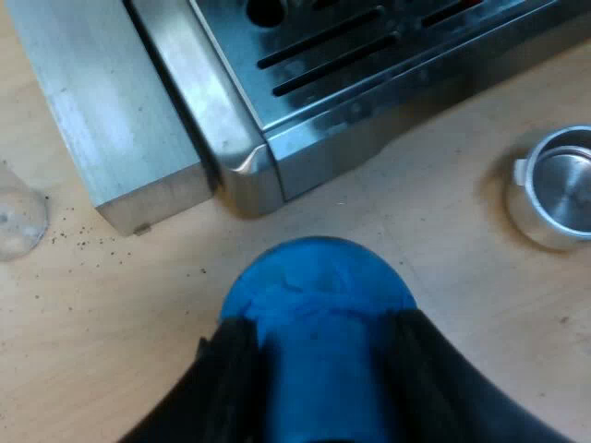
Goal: Grind coffee beans and then tamp
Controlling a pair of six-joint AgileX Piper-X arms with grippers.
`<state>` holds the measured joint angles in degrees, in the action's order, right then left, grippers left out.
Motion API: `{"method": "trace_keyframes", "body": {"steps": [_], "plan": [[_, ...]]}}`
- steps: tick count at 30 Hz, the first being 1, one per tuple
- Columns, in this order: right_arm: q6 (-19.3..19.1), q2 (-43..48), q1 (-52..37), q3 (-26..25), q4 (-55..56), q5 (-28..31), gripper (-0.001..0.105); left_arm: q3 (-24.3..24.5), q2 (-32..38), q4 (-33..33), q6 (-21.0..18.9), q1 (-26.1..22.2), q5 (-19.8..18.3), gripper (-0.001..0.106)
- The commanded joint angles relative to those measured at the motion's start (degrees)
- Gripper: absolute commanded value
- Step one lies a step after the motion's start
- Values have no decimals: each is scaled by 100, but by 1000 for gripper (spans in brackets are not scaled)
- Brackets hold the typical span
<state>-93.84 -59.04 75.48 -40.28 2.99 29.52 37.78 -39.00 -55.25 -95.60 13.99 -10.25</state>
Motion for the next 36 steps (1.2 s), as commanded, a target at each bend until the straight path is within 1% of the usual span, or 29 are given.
{"method": "trace_keyframes", "body": {"steps": [1, 3, 6, 7, 9, 10, 11, 13, 16, 20, 23, 27, 31, 34, 36], "plan": [[1, 274, -149, 309, 25, 108, 72, 34, 304, -63, -54, 365, -33, 0], [53, 388, -215, 460, 25, 108, 72, 34, 342, -63, -54, 518, -33, 0], [197, 706, -365, 871, 25, 88, 72, 34, 353, -63, -54, 972, -33, 0], [197, 742, -384, 942, 25, 73, 72, 34, 353, -63, -54, 996, -33, 0], [196, 830, -400, 1055, 25, 6, 72, 34, 353, -63, -54, 1280, -33, 0], [196, 842, -400, 1076, 25, -33, 72, 34, 353, -63, -54, 1335, -33, 0], [143, 901, -398, 1350, 25, -426, 72, 34, 353, -63, -54, 1423, -33, 0], [144, 901, -398, 1526, 15, -709, 72, 34, 353, -63, -54, 1556, -33, 0], [144, 901, -398, 1817, -106, -739, 72, 34, 353, -63, -54, 1702, -33, 0], [144, 901, -398, 2190, -442, -753, 72, 34, 353, -63, -54, 1716, -49, 0], [144, 901, -398, 2348, -576, -753, 72, 34, 353, -63, -54, 1716, -119, 0], [109, 901, -398, 2383, -616, -753, 72, 34, 328, -50, -54, 1716, -145, 0], [-106, 883, -398, 2383, -616, -753, 72, 34, 83, 16, -54, 1716, -254, 0], [-96, 818, -398, 2383, -616, -753, 72, 34, -138, 85, -54, 1716, -253, 0], [2, 795, -398, 2383, -627, -764, 72, 34, -282, 172, -42, 1770, -278, 0]]}}
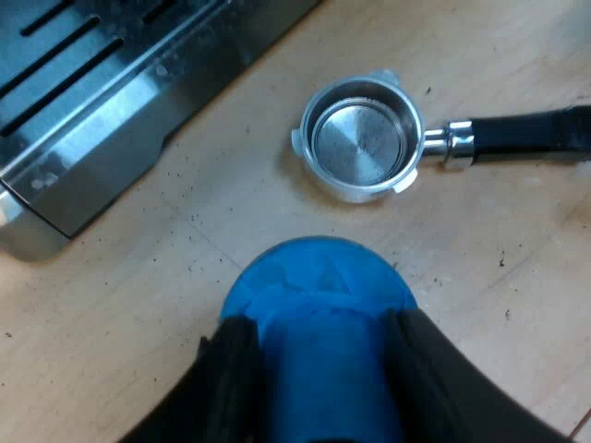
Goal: Grind coffee beans and then tamp
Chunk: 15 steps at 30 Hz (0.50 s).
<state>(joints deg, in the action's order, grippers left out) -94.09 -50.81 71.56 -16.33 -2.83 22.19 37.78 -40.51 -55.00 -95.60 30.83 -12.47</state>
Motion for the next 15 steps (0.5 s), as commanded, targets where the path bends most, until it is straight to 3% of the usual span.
{"method": "trace_keyframes", "body": {"steps": [1, 7, 15], "plan": [[44, -24, -7, -12, -44, -30, 72, 34, -190, 196, 43, 154, -44, 0], [43, -24, -7, -12, -44, -31, 72, 41, -519, 458, 212, 747, 65, 0], [43, -24, -7, -12, -184, -51, 72, 283, -1060, 565, 212, 1097, 65, 0]]}}
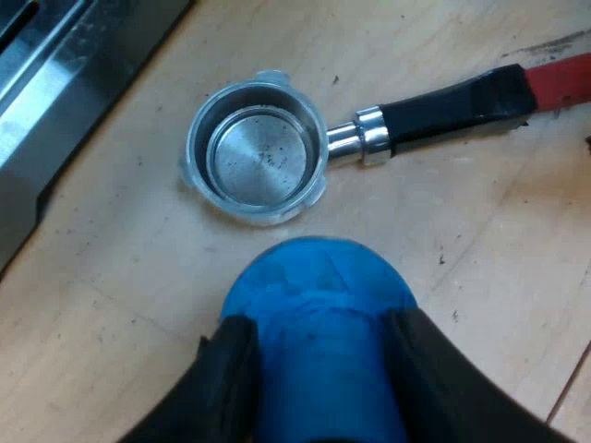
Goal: Grind coffee beans and then tamp
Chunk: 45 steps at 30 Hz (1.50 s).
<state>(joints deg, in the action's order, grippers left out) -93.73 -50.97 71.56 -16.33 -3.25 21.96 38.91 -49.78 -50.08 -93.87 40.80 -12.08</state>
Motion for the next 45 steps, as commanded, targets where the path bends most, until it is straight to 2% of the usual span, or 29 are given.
{"method": "trace_keyframes", "body": {"steps": [1, 2, 4, 17, 24, 38, 43, 45], "plan": [[7, -8, -7, -12, -273, -28, 72, 211, -192, 73, 39, 115, 26, 0], [-5, -8, -7, -12, -393, -28, 72, 330, -372, 73, 248, 182, 26, 0], [-51, -8, -7, -12, -523, -28, 72, 441, -535, 73, 329, 226, 40, 0], [-102, -8, -7, -12, -590, -28, 72, 932, -1609, 201, 464, 233, 114, 0], [-102, -8, -7, -12, -590, -28, 72, 930, -1958, 284, 649, 233, 114, 0], [-102, -8, -7, -12, -590, -28, 72, 930, -2494, 772, 652, 233, 114, 0], [-102, -8, -7, -12, -590, -28, 72, 930, -2767, 797, 652, 233, 383, 0], [-102, -8, -7, -12, -590, -28, 72, 930, -2846, 831, 652, 233, 381, 0]]}}
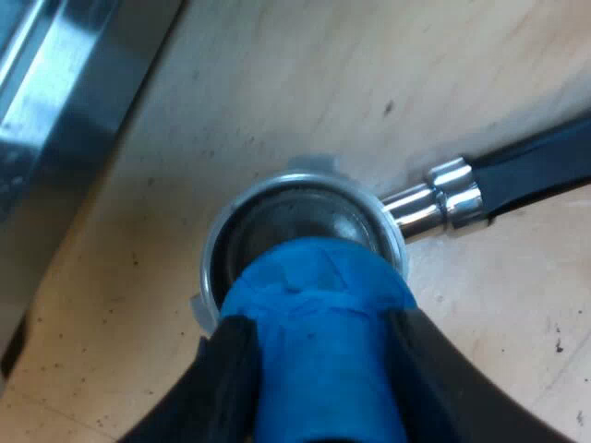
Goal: Grind coffee beans and then tamp
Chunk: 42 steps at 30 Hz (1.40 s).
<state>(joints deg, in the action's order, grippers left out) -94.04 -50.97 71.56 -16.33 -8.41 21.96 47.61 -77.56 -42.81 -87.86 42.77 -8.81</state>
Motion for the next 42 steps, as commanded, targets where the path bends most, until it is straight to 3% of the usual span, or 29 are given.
{"method": "trace_keyframes", "body": {"steps": [1, 13, 42], "plan": [[-71, -8, -7, -12, -75, -28, 72, 60, -113, 138, 51, 36, 54, 0], [-71, -8, -7, -12, -75, -28, 72, 60, -167, 449, 51, 36, -4, 0], [-71, -8, -7, -12, -75, -14, 72, 60, -536, 449, 51, 36, -137, 0]]}}
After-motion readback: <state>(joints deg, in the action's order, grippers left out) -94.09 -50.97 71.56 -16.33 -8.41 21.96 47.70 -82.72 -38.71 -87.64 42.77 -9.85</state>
